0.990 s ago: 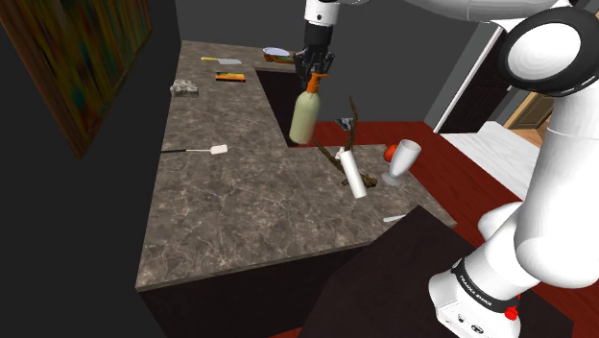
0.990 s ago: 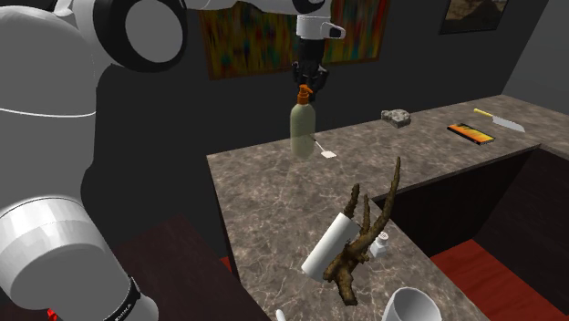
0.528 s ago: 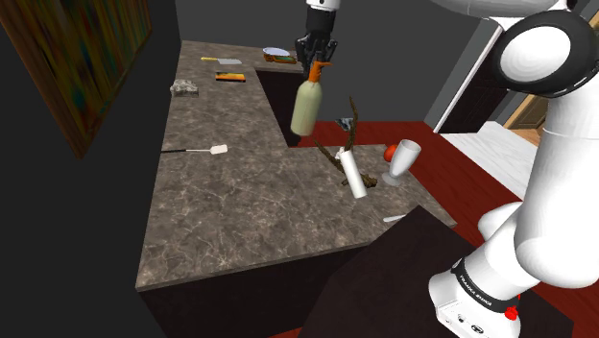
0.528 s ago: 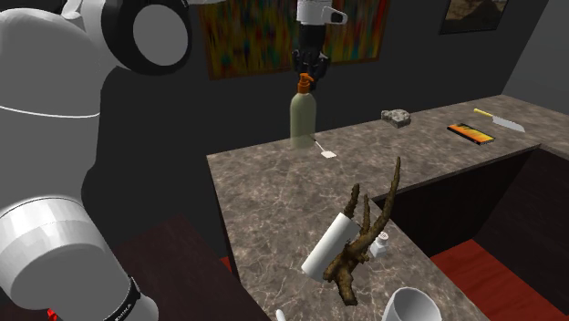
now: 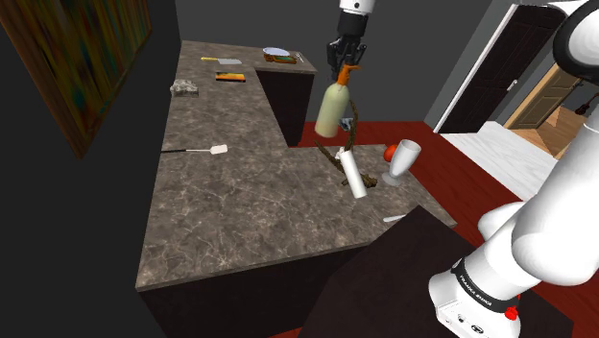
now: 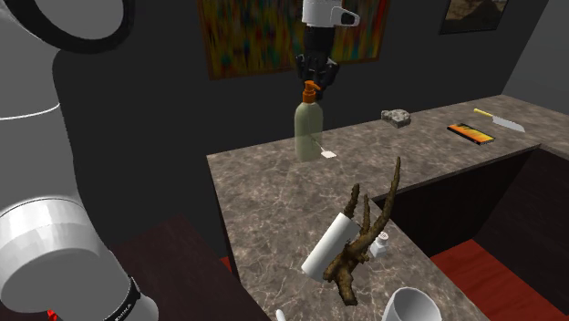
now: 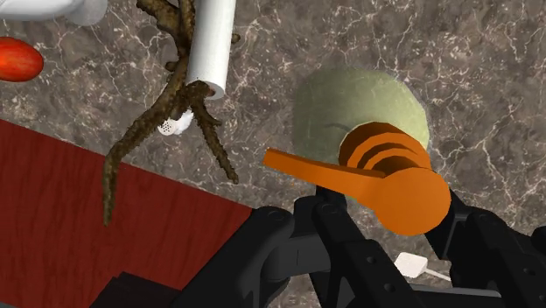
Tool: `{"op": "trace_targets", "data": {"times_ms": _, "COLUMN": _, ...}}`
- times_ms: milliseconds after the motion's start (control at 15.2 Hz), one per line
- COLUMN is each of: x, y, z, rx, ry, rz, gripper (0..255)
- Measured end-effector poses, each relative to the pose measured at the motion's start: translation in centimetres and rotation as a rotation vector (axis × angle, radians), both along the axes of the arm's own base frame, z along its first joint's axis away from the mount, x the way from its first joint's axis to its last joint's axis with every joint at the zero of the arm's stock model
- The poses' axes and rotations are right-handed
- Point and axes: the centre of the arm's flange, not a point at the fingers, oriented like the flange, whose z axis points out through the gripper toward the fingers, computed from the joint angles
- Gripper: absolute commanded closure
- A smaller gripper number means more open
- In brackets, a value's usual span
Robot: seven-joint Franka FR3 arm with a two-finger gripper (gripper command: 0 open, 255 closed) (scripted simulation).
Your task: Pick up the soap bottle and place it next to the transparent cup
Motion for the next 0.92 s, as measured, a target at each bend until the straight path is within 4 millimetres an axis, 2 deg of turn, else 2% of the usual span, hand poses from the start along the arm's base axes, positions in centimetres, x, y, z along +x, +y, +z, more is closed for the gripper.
{"op": "trace_targets", "data": {"times_ms": 198, "x": -2.3, "y": -3.6, "z": 0.0, "rx": 0.000, "ry": 0.000, "rz": -0.001, "gripper": 255}}
{"op": "trace_targets", "data": {"times_ms": 924, "x": -11.4, "y": -15.1, "z": 0.2, "rx": 0.000, "ry": -0.001, "rz": -0.001, "gripper": 255}}
